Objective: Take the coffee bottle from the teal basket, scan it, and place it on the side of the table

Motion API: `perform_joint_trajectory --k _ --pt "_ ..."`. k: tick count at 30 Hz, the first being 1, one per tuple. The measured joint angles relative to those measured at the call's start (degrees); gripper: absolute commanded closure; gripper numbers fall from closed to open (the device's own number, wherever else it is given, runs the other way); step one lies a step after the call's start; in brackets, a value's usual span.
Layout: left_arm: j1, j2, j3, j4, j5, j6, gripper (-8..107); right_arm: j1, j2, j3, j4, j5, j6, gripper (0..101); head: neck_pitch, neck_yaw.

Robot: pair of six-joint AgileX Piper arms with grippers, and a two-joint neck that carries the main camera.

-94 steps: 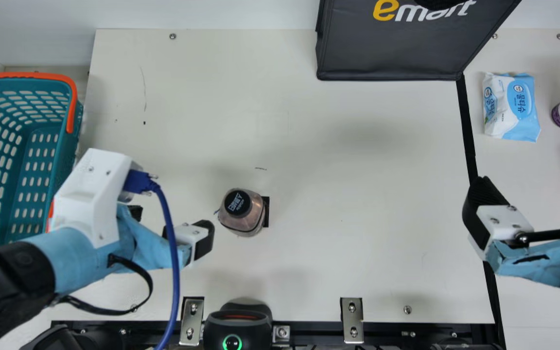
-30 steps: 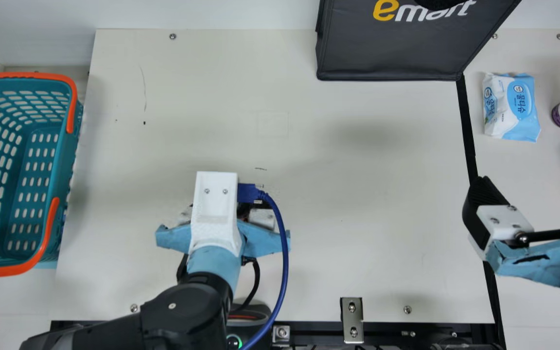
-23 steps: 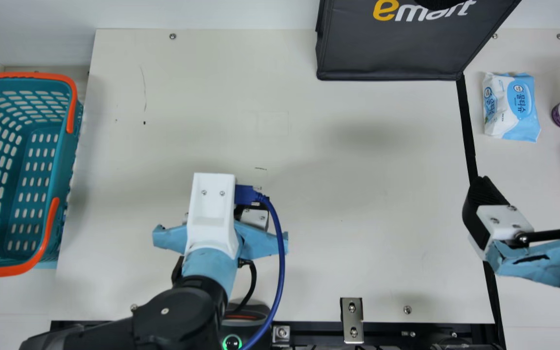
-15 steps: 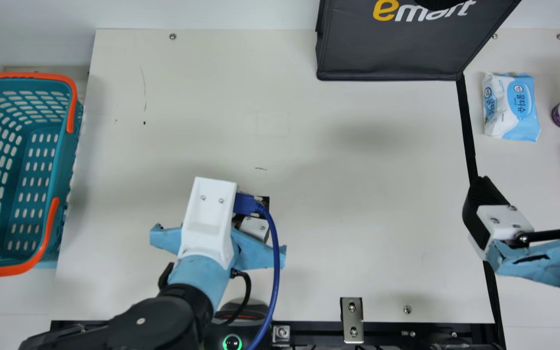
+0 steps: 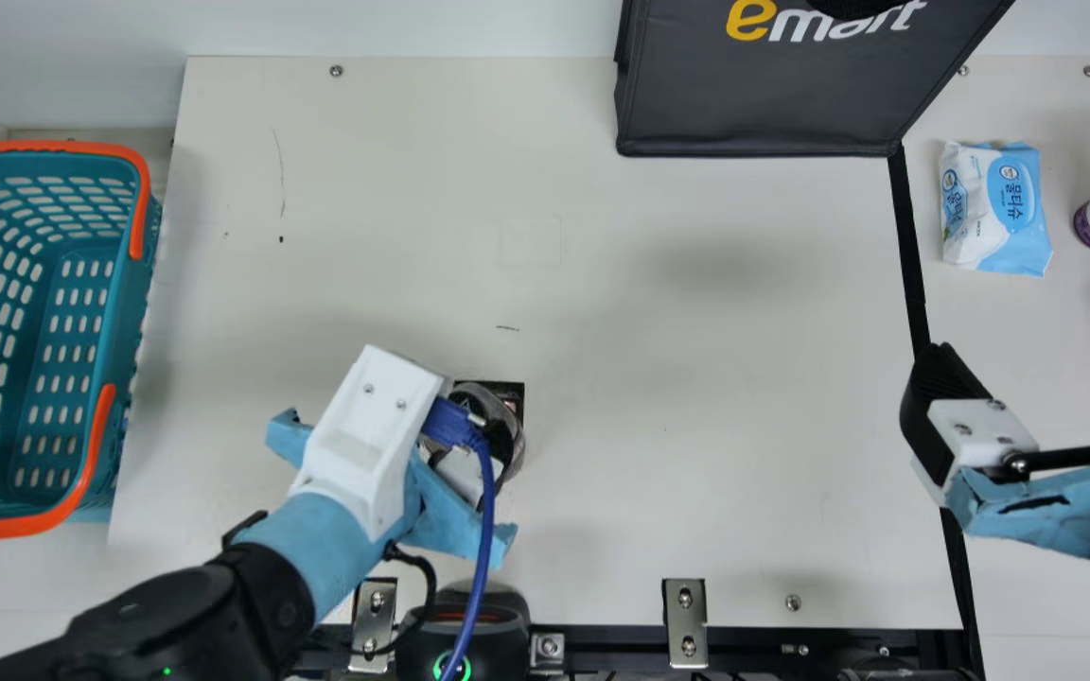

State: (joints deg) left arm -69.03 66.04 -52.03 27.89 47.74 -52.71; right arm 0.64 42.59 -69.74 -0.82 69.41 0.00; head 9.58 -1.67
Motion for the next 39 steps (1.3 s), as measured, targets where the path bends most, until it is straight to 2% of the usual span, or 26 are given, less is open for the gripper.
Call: perform_joint_trajectory --k 7,15,31,39 --pt "3.9 -1.9 0.8 -8.4 -3.6 15.2 107 0.0 0.0 0.0 0.0 0.0 0.0 6 0.0 0.0" --pt "9.0 -2.2 -0.7 -18.4 -3.7 33.5 107 0.0 0.0 0.0 0.0 0.0 0.0 6 0.0 0.0" --pt "22.3 -2.5 -6.0 -40.8 3.9 71.4 107 0.0 0.0 0.0 0.0 0.0 0.0 6 0.0 0.0" --pt "29.8 -2.8 -6.4 -52.4 8.6 88.5 107 0.0 0.0 0.0 0.0 0.0 0.0 6 0.0 0.0"
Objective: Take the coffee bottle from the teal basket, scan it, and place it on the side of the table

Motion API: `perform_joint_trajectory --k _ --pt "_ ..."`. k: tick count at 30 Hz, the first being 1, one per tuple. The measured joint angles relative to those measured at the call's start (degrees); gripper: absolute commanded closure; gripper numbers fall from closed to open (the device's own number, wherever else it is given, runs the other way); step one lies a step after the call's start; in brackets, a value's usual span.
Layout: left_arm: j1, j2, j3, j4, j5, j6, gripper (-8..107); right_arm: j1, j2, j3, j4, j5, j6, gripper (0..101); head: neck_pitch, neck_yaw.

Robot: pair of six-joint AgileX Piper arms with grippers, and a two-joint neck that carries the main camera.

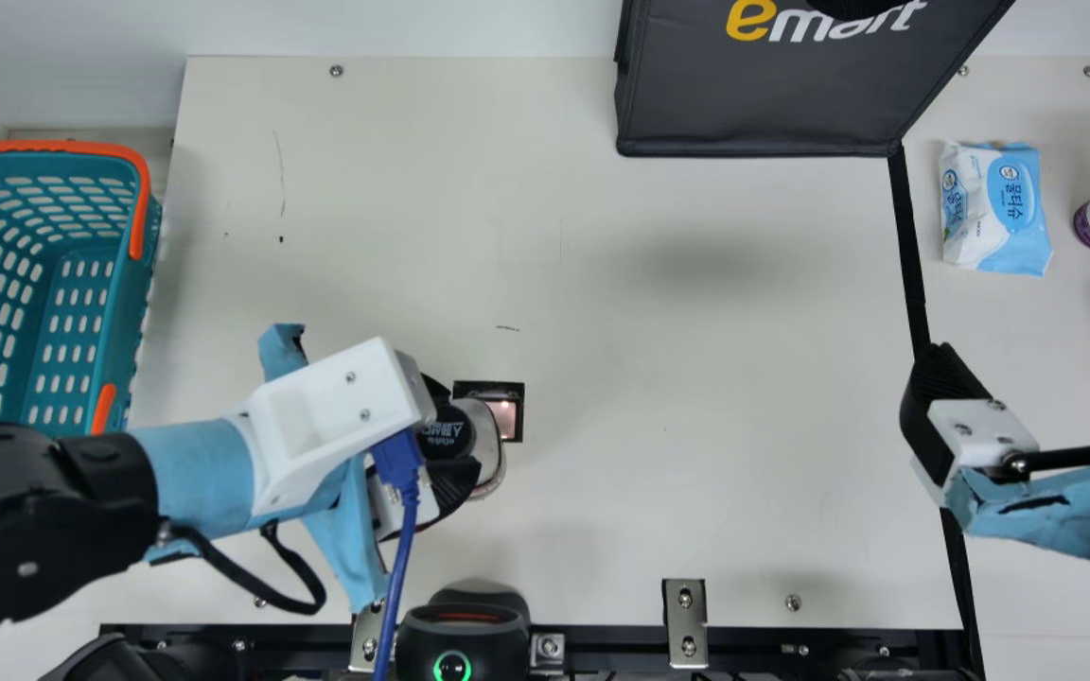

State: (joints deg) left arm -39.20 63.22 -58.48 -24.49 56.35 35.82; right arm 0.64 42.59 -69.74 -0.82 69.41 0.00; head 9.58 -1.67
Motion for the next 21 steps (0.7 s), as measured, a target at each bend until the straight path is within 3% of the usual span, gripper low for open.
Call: perform_joint_trajectory --k 9,21 --pt "5.6 -0.1 2.8 -8.5 -0.7 16.0 107 0.0 0.0 0.0 0.0 0.0 0.0 6 0.0 0.0" --pt "7.8 2.4 7.7 -13.3 -6.0 27.0 107 0.0 0.0 0.0 0.0 0.0 0.0 6 0.0 0.0"
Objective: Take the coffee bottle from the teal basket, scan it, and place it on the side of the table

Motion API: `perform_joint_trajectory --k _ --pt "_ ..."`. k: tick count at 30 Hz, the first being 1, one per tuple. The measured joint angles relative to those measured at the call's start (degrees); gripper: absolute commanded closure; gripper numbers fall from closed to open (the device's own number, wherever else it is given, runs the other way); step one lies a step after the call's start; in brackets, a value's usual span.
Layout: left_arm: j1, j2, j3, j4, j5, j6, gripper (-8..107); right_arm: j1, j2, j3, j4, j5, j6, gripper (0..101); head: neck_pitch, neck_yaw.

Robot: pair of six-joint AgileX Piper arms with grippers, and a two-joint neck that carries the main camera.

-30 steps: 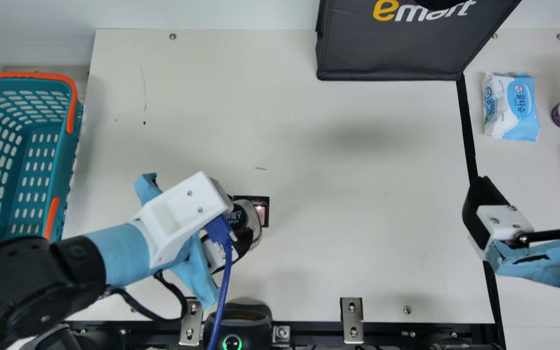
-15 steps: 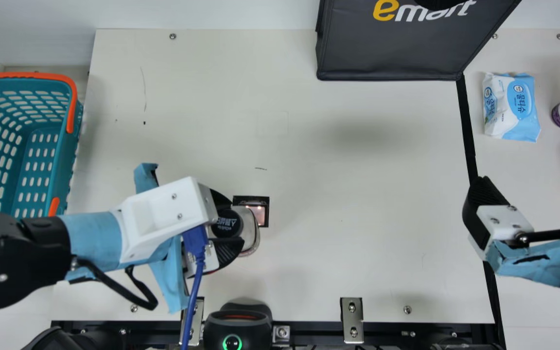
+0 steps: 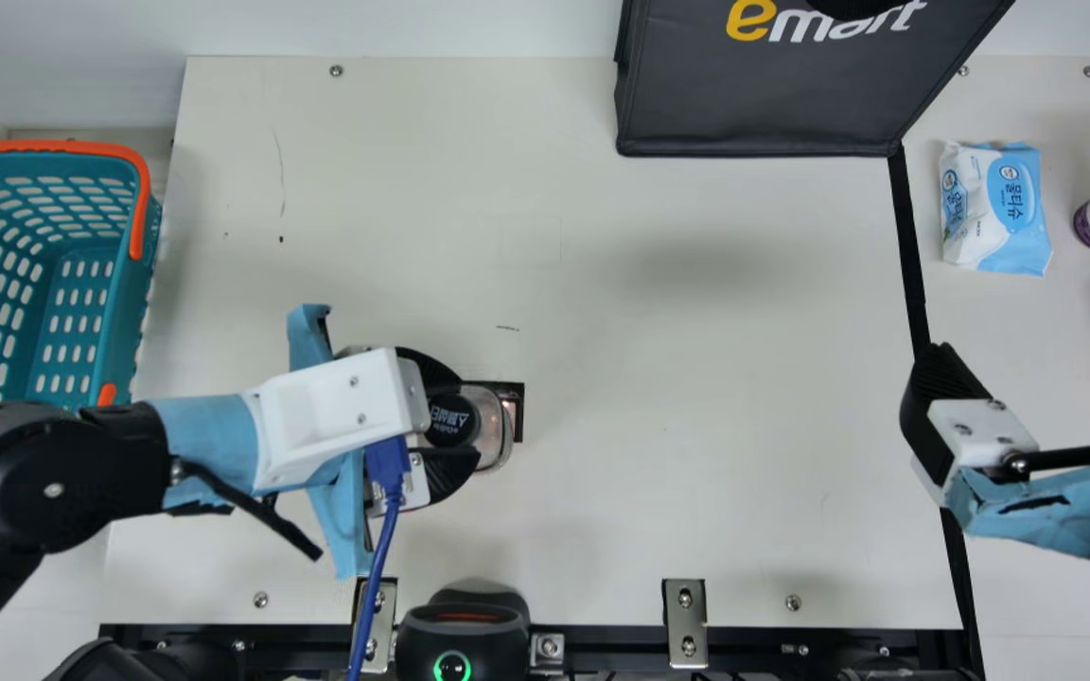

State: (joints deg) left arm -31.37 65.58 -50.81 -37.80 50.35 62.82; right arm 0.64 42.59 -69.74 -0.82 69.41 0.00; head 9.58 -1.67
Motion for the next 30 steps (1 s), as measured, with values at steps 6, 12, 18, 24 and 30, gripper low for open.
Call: perform_joint_trajectory --k 6,12,18,24,30 --pt "0.6 1.5 1.5 -1.6 -1.8 2.3 107 0.0 0.0 0.0 0.0 0.0 0.0 6 0.0 0.0" --pt "0.9 2.5 2.4 -2.3 -2.8 3.4 100 0.0 0.0 0.0 0.0 0.0 0.0 6 0.0 -0.1" --pt "1.0 2.9 3.0 -2.6 -3.4 3.0 80 0.0 0.0 0.0 0.0 0.0 0.0 6 0.0 -0.1" --pt "1.0 3.0 3.5 -2.2 -3.7 1.7 60 0.0 0.0 0.0 0.0 0.0 0.0 6 0.0 0.0" --pt "0.9 3.0 3.9 -2.2 -4.5 0.8 40 0.0 0.0 0.0 0.0 0.0 0.0 6 0.0 0.0"
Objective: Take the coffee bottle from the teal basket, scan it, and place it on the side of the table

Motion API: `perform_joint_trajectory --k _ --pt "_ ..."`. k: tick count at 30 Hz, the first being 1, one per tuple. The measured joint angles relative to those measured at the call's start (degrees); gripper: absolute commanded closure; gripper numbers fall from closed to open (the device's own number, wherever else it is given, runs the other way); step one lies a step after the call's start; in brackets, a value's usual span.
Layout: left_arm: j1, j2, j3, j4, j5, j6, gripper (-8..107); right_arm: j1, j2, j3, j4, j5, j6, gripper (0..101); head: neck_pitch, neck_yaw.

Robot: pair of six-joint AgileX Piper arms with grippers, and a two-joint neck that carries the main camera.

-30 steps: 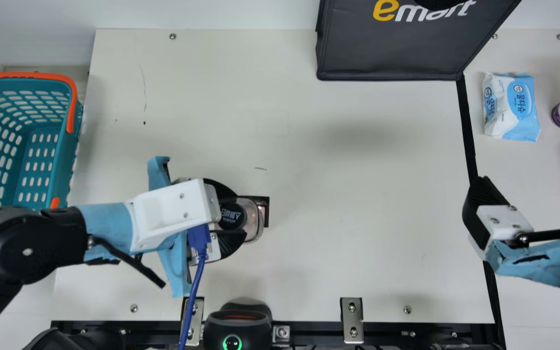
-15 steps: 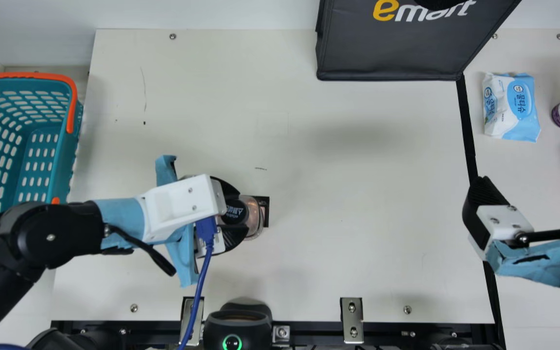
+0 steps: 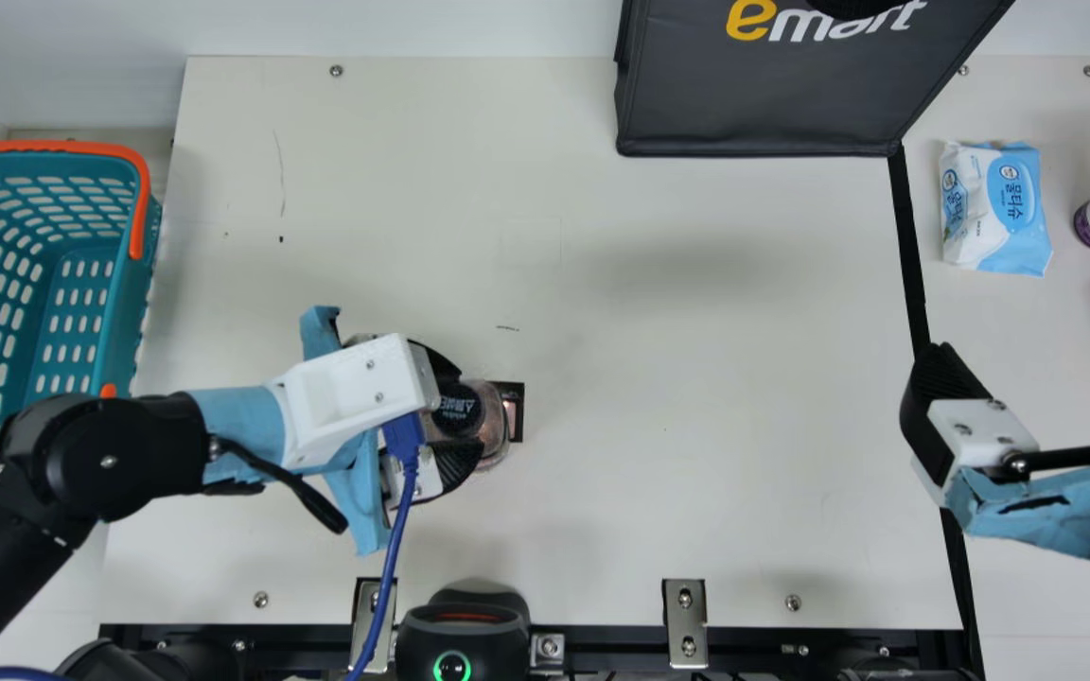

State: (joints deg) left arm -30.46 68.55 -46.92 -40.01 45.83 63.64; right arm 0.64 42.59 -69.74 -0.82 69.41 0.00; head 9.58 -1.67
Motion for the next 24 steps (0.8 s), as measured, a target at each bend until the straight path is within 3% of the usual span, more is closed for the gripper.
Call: perform_joint_trajectory --k 9,24 --pt "-0.2 -1.1 0.1 3.3 -0.5 -4.4 10 0.0 0.0 0.0 0.0 0.0 0.0 6 0.0 0.0" --pt "-2.3 -12.3 0.1 20.1 1.9 -30.3 9 0.0 0.0 0.0 0.0 0.0 0.0 6 0.0 -0.1"
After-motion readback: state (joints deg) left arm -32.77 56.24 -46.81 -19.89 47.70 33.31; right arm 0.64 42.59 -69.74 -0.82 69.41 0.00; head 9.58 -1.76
